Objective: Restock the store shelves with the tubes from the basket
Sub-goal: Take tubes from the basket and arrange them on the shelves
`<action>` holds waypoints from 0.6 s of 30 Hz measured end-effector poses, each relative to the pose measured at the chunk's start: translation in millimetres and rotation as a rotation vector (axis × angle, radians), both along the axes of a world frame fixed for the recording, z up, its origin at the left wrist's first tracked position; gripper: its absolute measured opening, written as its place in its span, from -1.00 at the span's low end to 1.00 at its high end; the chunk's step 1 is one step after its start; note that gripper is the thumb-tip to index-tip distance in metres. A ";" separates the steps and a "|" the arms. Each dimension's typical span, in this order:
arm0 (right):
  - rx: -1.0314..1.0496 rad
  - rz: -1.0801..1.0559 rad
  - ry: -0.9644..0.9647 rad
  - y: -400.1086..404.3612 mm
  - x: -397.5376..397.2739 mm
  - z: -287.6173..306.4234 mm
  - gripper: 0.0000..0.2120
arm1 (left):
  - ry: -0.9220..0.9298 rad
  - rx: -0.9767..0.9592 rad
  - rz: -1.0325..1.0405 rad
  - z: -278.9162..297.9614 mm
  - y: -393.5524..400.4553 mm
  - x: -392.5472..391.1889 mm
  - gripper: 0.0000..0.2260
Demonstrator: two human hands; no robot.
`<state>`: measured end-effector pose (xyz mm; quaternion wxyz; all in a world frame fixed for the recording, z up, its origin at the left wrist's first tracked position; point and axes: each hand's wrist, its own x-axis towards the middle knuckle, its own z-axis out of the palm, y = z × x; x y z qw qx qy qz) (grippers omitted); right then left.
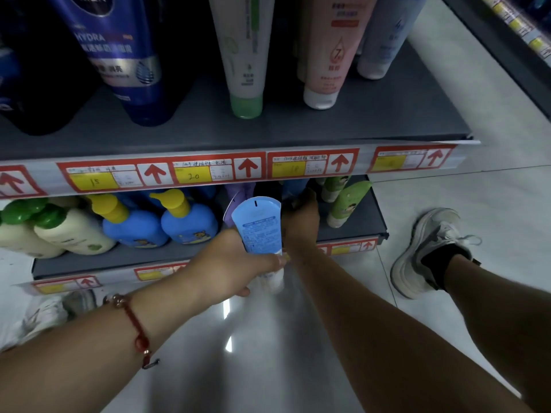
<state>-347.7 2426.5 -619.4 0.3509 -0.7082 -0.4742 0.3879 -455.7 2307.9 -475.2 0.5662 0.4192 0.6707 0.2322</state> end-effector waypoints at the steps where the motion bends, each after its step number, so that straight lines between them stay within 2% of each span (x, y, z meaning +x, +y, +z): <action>1: 0.015 0.003 -0.040 1.3 -1.5 -2.4 -0.76 | 0.011 -0.001 0.002 -0.5 0.1 -2.3 -0.79; 6: 0.061 0.126 -0.216 2.6 1.1 -13.1 -0.41 | 0.028 -0.008 0.019 0.2 0.4 -10.0 -0.73; 9: 0.011 0.165 -0.283 3.8 7.7 -14.8 -0.50 | 0.009 -0.011 0.021 2.2 0.4 -10.4 -0.69; 14: -0.051 0.058 -0.177 -3.4 20.5 -5.3 -0.45 | 0.018 -0.013 0.018 3.2 1.3 -7.2 -0.67; 18: -0.058 0.107 -0.246 -3.6 21.4 -11.2 -0.67 | 0.014 -0.023 0.007 2.0 3.0 -4.1 -0.70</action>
